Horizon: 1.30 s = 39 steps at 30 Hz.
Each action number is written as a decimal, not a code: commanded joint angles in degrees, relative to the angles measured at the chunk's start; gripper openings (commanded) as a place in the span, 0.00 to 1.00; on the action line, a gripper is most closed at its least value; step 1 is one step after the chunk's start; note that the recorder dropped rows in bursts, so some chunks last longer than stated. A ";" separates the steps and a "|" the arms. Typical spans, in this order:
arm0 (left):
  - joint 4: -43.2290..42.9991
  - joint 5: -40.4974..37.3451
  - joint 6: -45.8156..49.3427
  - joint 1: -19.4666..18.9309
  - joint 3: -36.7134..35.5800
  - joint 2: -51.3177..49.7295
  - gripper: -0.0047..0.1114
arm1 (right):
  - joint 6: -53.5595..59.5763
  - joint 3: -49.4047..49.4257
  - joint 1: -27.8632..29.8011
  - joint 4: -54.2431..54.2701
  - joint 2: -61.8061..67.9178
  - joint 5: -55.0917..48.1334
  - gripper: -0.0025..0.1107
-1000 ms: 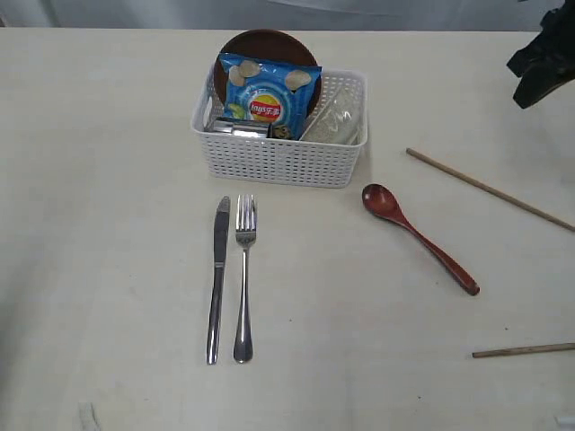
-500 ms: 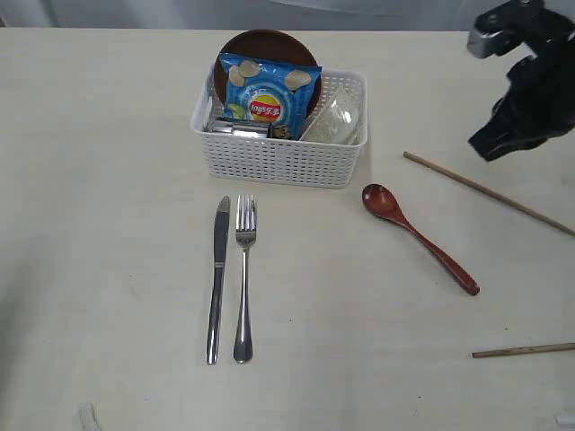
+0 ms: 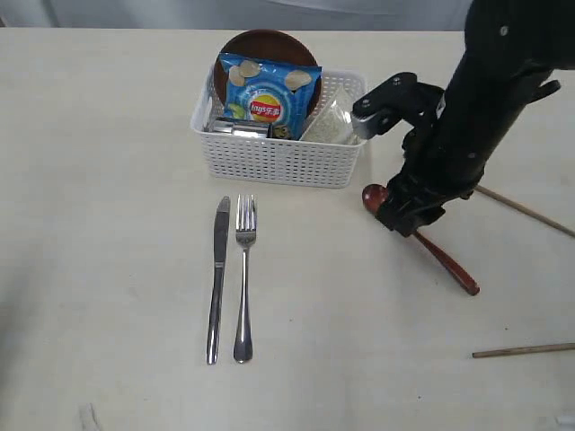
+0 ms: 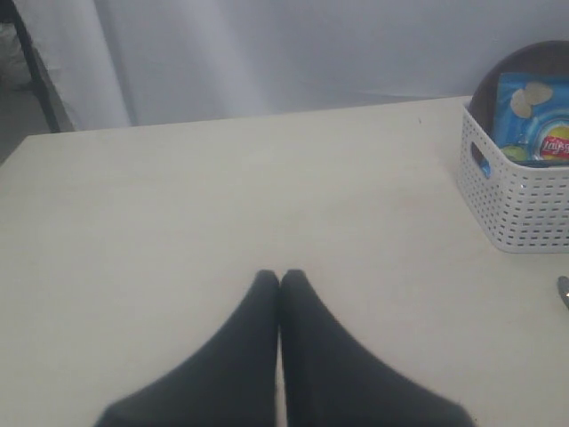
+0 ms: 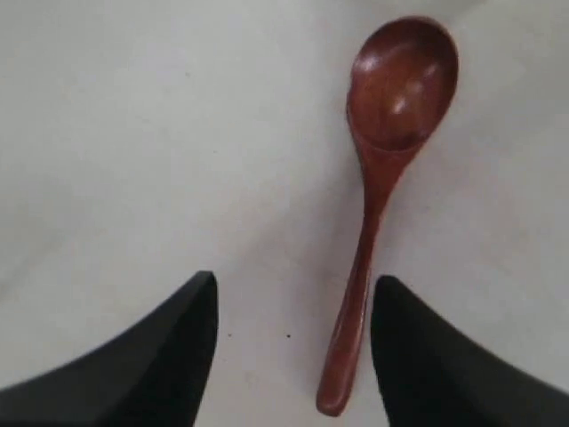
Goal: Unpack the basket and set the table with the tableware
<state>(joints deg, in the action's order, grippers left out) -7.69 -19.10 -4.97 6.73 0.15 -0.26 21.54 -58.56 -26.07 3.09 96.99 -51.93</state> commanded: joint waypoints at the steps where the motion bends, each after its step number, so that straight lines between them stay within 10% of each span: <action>1: -0.02 0.41 0.09 -0.21 -0.15 0.26 0.04 | -5.31 0.16 -2.31 -5.76 2.98 0.67 0.47; 15: -0.02 0.41 0.09 -0.21 -0.15 0.26 0.04 | -16.32 0.16 -2.68 -15.94 12.56 5.05 0.41; 21: -0.02 0.41 0.09 -0.21 -0.15 0.26 0.04 | -16.83 0.16 -2.68 -19.08 13.23 1.63 0.02; 26: -0.02 0.41 0.09 -0.21 -0.15 0.26 0.04 | -12.20 0.16 -2.47 -19.85 10.56 0.08 0.02; 39: -0.02 0.41 0.09 -0.21 -0.15 0.26 0.04 | -32.99 0.04 16.45 -40.67 3.25 0.22 0.02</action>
<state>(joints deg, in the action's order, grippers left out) -7.69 -19.10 -4.97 6.73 0.15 -0.26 -5.47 -58.56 -13.16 -32.43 100.65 -51.00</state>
